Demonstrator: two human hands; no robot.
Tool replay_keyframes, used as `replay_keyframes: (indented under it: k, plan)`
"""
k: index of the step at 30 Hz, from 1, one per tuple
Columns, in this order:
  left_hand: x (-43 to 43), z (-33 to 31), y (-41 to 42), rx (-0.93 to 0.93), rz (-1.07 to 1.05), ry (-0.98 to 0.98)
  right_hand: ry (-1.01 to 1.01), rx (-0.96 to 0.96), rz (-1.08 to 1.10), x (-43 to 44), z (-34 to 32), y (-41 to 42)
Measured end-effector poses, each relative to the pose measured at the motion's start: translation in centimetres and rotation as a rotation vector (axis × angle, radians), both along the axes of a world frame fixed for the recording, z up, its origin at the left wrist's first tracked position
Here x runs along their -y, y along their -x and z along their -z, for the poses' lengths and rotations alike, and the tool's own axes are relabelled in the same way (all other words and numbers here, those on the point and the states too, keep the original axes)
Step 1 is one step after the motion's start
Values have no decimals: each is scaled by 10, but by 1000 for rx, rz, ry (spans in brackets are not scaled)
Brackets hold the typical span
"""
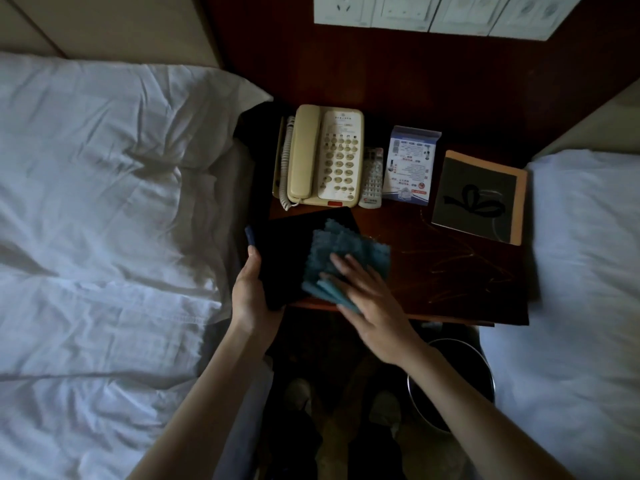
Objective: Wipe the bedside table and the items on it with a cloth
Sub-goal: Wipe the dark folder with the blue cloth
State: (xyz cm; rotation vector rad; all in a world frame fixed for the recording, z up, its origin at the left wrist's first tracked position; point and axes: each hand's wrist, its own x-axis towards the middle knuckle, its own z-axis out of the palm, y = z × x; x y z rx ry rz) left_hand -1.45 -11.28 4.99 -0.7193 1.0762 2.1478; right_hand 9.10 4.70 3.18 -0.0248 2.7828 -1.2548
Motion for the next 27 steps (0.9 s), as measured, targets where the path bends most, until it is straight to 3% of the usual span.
replay_keyframes:
  k: [2, 6, 11, 18, 27]
  plan:
    - [10, 2, -3, 0, -17, 40, 135, 50, 156, -7, 3, 0]
    - [29, 9, -8, -64, 5, 170, 591, 308, 418, -5, -1, 2]
    - [59, 7, -11, -77, -31, 372, 723, 464, 444, 13, 1, 14]
    - [135, -8, -4, -152, -70, 461, 1140, 411, 878, 51, -9, 48]
    - [270, 4, 5, -143, -173, 582, 1267, 535, 906, 92, -18, 66]
